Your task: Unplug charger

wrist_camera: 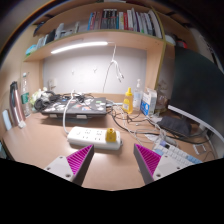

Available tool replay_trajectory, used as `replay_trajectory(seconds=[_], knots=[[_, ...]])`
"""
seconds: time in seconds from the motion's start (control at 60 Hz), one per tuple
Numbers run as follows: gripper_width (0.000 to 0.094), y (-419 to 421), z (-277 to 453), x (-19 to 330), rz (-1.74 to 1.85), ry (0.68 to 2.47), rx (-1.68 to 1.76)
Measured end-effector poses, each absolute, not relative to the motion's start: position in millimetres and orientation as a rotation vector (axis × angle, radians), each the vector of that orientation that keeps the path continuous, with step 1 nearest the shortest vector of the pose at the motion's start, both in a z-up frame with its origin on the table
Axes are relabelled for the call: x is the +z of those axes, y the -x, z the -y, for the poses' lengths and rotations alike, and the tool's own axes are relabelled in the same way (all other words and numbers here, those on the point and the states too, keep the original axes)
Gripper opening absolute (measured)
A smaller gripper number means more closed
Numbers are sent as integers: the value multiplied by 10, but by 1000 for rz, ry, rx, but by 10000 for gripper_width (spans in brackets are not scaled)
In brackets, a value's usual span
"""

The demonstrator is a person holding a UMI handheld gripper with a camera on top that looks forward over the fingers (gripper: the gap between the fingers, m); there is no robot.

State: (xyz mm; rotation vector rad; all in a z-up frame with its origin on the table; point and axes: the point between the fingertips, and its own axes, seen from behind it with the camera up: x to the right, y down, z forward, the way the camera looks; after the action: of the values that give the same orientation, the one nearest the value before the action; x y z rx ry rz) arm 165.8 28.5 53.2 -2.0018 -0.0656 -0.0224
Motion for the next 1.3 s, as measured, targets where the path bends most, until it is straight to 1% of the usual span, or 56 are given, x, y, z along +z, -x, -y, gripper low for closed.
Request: replay_trajectory(seconds=[0.15,0.283,0.35,0.417,0.45,0.517,0.65,0.733,0.767,0.817,0.95,1.0,1.05,1.1,1.167,1.217,1.267,1.283,1.3], knots=[[851,-1673,-765,473,-9,1973,-44],[839,-1644,-1042,374,-57,1981,-26],[794,-1662,-1116,312,-67,1991,-36],[469,-1639,-1128,247,-42,2014,-32],[306,-1545,-1140,271,-39,1999,22],[299,-1562,-1132,274,-64,1997,25],[209,-1567,-1170,325,-38,1971,-20],[209,-1564,-1180,351,-33,1960,-22],[211,-1563,-1172,433,-29,1937,-24],[208,-1621,-1160,775,-58,1853,-36],[208,-1660,-959,1972,-64,1653,-36],[207,-1714,-856,2234,-42,1619,-82],[207,-1773,-776,2363,-20,1618,-122],[208,-1822,-723,2368,-10,1641,-139],[209,-1884,-701,2206,2,1701,-139],[213,-1951,-693,1952,1,1780,-142],[227,-1998,-691,1583,12,1886,-140],[280,-2004,-696,1471,16,1915,-132],[239,-1992,-711,1337,17,1939,-122]])
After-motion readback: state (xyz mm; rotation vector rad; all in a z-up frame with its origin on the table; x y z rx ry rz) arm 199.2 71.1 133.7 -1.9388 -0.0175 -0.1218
